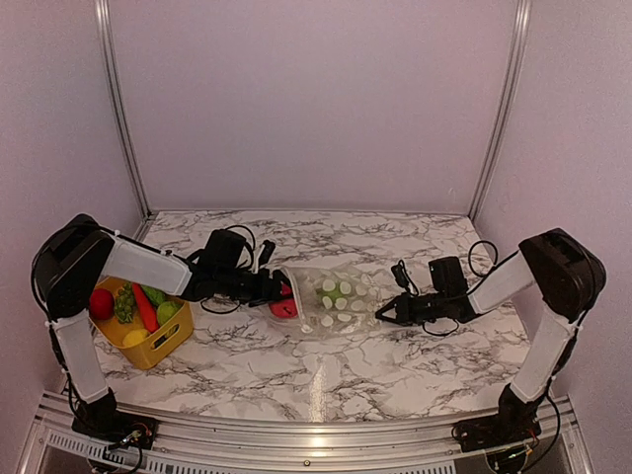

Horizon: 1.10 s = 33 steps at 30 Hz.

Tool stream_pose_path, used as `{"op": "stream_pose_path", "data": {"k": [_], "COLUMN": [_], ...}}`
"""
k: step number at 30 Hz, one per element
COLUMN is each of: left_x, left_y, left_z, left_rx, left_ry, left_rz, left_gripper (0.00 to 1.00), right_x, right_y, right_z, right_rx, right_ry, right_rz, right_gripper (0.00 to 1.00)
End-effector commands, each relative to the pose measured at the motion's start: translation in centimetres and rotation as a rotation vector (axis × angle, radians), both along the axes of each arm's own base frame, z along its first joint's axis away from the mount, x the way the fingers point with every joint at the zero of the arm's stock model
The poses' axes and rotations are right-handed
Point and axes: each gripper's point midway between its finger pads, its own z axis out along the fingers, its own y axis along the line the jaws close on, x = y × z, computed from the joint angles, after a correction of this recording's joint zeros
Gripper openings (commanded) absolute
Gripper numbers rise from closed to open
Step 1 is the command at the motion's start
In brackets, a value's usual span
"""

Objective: Open the zip-top bag and remove the fake food

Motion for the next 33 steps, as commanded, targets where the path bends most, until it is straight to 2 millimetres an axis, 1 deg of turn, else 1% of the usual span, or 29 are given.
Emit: {"op": "stream_pose_path", "data": {"k": [1, 4, 7, 9, 14, 19, 21, 23, 24, 25, 28, 29, 31, 33], "left_x": [-1.7, -1.8, -1.9, -1.8, -1.0, 0.0, 0.4, 0.5, 0.2, 0.0, -1.5, -2.2, -3.1, -3.7], "left_y": [-0.9, -0.2, 0.8, 1.8, 5.6, 10.6, 13.3, 17.4, 19.6, 21.9, 28.4, 30.1, 33.0, 35.2], "left_z": [-2.3, -1.6, 0.1, 1.9, 6.5, 9.7, 10.9, 10.9, 11.3, 11.2, 10.5, 10.1, 9.3, 8.0], "left_rx": [0.033, 0.022, 0.021, 0.011, 0.004, 0.001, 0.026, 0.091, 0.113, 0.143, 0.222, 0.241, 0.262, 0.281], "left_ry": [0.043, 0.031, 0.003, -0.023, -0.09, -0.112, -0.127, -0.11, -0.108, -0.094, -0.055, -0.036, -0.015, 0.022], "left_rz": [-0.05, -0.027, -0.008, 0.009, 0.096, 0.226, 0.325, 0.481, 0.566, 0.65, 0.879, 0.936, 1.027, 1.09], "left_gripper": [0.71, 0.7, 0.7, 0.7, 0.7, 0.72, 0.75, 0.78, 0.78, 0.78, 0.77, 0.77, 0.77, 0.76], "right_x": [0.0, -0.1, -0.1, -0.1, -0.1, -0.3, -0.4, -0.6, -0.6, -0.7, -0.8, -0.7, -0.6, -0.5], "right_y": [-0.3, -0.6, -0.8, -0.8, -0.8, -0.8, -0.8, -0.8, -0.8, -0.8, -0.8, -0.7, -0.7, -0.7], "right_z": [-0.8, -0.9, -0.8, -0.7, -0.7, -0.8, -0.5, -0.1, 0.1, 0.2, 0.4, 0.5, 0.5, 0.4], "right_rx": [-0.031, -0.044, -0.047, -0.044, -0.043, -0.038, -0.032, -0.023, -0.019, -0.015, -0.009, -0.009, -0.012, -0.015], "right_ry": [0.03, 0.028, 0.025, 0.025, 0.025, 0.03, 0.025, 0.015, 0.011, 0.01, 0.004, 0.001, -0.002, -0.003], "right_rz": [-0.025, -0.031, -0.038, -0.036, -0.037, -0.034, -0.032, -0.032, -0.032, -0.031, -0.026, -0.025, -0.022, -0.021], "right_gripper": [0.0, 0.0, 0.0, 0.0, 0.0, 0.0, 0.0, 0.0, 0.0, 0.0, 0.0, 0.0, 0.0, 0.0]}}
